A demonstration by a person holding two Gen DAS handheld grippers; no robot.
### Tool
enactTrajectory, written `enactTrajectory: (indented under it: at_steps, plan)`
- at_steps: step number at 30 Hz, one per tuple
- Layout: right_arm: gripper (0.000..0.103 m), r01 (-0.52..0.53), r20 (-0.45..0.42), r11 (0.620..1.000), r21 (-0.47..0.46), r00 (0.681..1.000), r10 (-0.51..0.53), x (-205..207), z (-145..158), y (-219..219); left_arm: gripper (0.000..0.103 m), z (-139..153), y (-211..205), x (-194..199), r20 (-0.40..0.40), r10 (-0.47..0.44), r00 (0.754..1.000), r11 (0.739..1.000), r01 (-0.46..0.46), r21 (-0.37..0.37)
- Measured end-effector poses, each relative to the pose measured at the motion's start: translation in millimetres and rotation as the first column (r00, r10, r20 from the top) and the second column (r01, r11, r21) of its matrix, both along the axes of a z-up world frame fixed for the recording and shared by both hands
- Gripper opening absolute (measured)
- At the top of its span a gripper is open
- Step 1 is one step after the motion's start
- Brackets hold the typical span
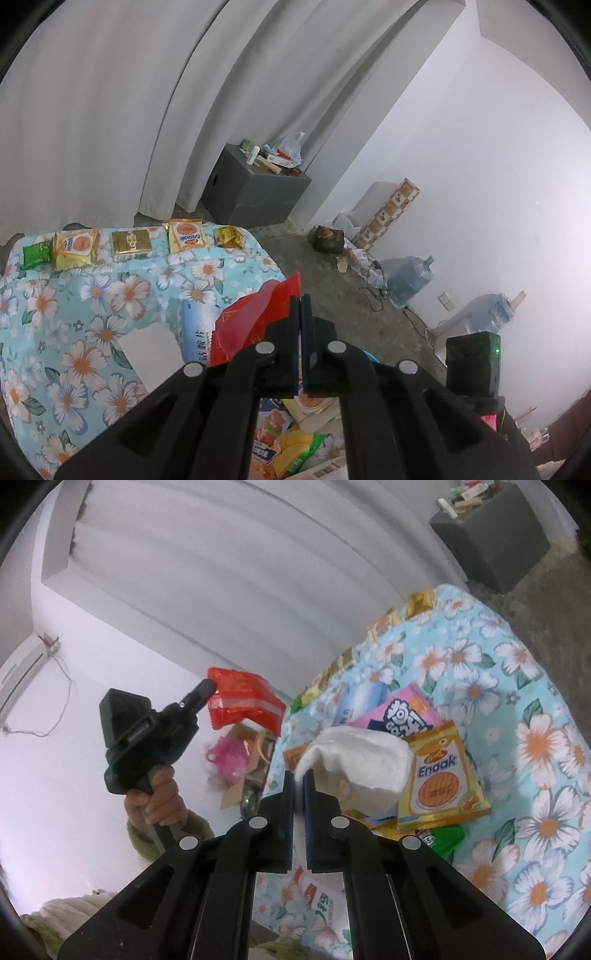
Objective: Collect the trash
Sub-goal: 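Carry the red wrapper and white tissue over the blue wastebasket with both grippers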
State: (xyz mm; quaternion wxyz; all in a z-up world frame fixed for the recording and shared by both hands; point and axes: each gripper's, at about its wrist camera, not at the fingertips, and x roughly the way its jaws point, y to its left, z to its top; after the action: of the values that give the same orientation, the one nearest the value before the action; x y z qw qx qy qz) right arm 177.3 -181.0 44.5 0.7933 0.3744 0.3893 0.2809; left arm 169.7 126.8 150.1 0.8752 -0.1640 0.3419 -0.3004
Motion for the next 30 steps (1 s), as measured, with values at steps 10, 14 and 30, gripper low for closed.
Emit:
enactTrajectory:
  at_steps: [10,14,30]
  plan:
    - [0.003,0.065,0.046,0.997,0.036,0.997,-0.066,-15.3,4.3,-30.9,0.000,14.5,-33.1,-12.2,0.031,-0.039,0.999,0.999,0.039,0.019]
    - [0.003,0.105,0.054,0.993,0.049,0.993,-0.108,-24.2,2.5,-47.8,0.000,18.6,-56.6,-15.2,0.039,-0.077,0.996,0.997,0.076,0.027]
    - [0.003,0.286,0.063,0.955,0.072,0.955,-0.291,-83.7,-3.5,-129.4,0.000,2.8,-194.6,-22.7,0.015,-0.284,0.959,0.957,0.282,0.062]
